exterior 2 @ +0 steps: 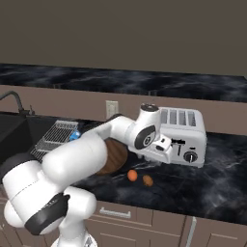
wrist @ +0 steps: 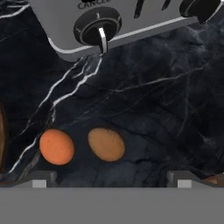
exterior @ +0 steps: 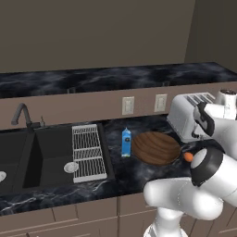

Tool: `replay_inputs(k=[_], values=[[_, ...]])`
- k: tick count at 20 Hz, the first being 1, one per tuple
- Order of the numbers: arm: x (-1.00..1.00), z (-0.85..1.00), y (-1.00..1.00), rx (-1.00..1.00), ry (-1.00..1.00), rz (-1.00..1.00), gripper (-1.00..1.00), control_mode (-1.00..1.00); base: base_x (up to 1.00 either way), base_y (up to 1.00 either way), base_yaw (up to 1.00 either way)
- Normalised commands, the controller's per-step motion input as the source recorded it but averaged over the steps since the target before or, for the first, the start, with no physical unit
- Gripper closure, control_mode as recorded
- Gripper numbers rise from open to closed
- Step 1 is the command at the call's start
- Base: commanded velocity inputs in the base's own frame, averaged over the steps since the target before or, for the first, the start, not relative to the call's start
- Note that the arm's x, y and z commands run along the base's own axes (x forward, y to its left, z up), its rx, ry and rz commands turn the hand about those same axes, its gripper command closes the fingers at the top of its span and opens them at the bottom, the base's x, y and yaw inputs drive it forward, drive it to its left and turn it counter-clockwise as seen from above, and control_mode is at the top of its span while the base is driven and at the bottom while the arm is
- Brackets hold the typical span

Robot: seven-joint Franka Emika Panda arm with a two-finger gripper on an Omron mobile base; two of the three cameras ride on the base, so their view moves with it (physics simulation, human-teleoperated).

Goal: Gather the eggs and milk located in the vicinity of the sink area and place them right next to the bowl.

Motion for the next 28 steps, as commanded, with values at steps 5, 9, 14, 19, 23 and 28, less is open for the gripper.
replay_inputs(k=[5, 9, 14, 19, 23, 28], values=[[0.0, -0.19, 0.0, 0.0, 0.07, 0.01, -1.0, -1.0, 0.0, 0.0, 0.0], [0.0, -0.3, 0.0, 0.0, 0.09, 0.01, -1.0, -1.0, 0.0, 0.0, 0.0], [0.0, -0.19, 0.0, 0.0, 0.0, 0.01, -1.0, -1.0, 0.0, 0.0, 0.0], [0.0, -0.13, 0.0, 0.0, 0.0, 0.1, -1.0, -1.0, 0.0, 0.0, 0.0], [0.0, -0.21, 0.0, 0.0, 0.04, 0.12, -1.0, -1.0, 0.0, 0.0, 0.0], [0.0, -0.32, 0.0, 0.0, 0.05, 0.12, -1.0, -1.0, 0.0, 0.0, 0.0]])
